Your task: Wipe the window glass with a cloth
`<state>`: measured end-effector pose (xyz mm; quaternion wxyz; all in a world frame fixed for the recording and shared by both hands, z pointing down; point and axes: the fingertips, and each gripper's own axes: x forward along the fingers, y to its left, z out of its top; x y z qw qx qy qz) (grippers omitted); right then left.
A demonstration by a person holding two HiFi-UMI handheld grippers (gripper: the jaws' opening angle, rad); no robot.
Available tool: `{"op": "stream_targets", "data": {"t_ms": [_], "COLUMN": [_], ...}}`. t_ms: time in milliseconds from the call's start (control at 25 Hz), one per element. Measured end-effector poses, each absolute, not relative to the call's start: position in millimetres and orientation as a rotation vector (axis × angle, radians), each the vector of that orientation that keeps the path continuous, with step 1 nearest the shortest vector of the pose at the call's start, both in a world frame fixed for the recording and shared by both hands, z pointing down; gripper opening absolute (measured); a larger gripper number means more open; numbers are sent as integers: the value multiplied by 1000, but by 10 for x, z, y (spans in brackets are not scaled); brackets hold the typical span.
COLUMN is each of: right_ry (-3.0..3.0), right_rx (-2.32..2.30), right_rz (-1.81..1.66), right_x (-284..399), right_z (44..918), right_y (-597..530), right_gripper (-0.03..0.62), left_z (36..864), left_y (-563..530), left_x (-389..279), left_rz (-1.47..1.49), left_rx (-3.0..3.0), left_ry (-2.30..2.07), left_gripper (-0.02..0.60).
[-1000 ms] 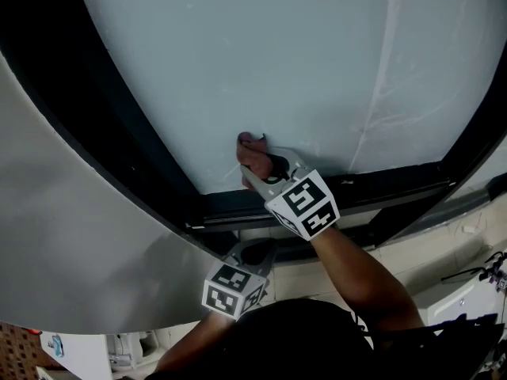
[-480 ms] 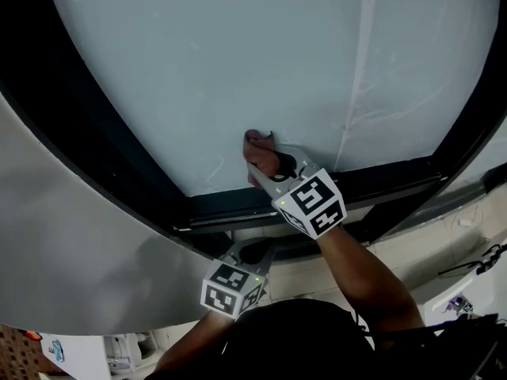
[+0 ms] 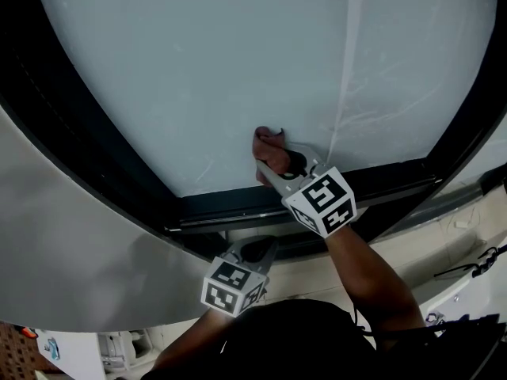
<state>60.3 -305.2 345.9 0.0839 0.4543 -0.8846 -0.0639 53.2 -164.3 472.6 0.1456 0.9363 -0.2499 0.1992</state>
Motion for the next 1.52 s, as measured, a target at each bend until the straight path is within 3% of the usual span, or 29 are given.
{"op": "stream_targets", "data": {"t_ms": [1520], "right_ry": [-2610], "right_rx": [1494], "right_rz": [-180], "right_x": [1767], "right_z": [3424], "right_y": [-2896], "right_gripper": [106], "left_z": [4713], "left_y": [-1517], "left_x": [1129], "left_rz": [600], "left_rx": [2707], "left_ry": [-714], "left_gripper": [17]}}
